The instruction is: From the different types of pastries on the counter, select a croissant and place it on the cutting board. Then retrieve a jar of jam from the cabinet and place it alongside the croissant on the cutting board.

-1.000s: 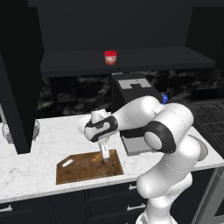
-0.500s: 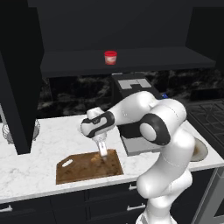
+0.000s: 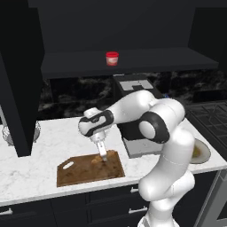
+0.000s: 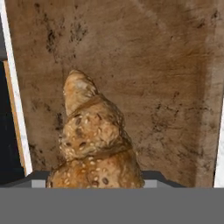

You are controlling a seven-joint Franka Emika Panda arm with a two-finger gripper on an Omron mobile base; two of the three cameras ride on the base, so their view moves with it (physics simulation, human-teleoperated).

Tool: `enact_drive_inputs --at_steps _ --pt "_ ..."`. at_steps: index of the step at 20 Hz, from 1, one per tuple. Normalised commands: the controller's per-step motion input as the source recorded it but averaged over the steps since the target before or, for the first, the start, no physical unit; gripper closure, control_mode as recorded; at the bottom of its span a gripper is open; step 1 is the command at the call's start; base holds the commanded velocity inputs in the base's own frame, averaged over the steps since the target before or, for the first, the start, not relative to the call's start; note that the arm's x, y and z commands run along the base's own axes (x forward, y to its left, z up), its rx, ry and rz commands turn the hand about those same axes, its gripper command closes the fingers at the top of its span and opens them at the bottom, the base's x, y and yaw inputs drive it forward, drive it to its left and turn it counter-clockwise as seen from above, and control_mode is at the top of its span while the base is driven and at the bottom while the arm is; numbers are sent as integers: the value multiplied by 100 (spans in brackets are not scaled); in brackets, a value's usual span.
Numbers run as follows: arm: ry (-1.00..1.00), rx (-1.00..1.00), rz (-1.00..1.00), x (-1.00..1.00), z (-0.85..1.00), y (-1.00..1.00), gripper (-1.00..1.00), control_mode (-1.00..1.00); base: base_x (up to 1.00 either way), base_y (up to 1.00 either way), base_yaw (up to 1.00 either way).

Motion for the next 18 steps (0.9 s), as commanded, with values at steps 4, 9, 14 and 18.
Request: enact_drive_inputs --at_steps 4,9,14,18 --pt "-24 0 0 -60 0 0 -100 -100 0 0 0" --pt "-35 -1 0 -43 0 1 -100 -100 0 0 0" --pt "-19 0 0 -20 46 0 -100 -100 0 0 0" --pt "0 1 0 24 31 -9 -100 -100 0 0 0"
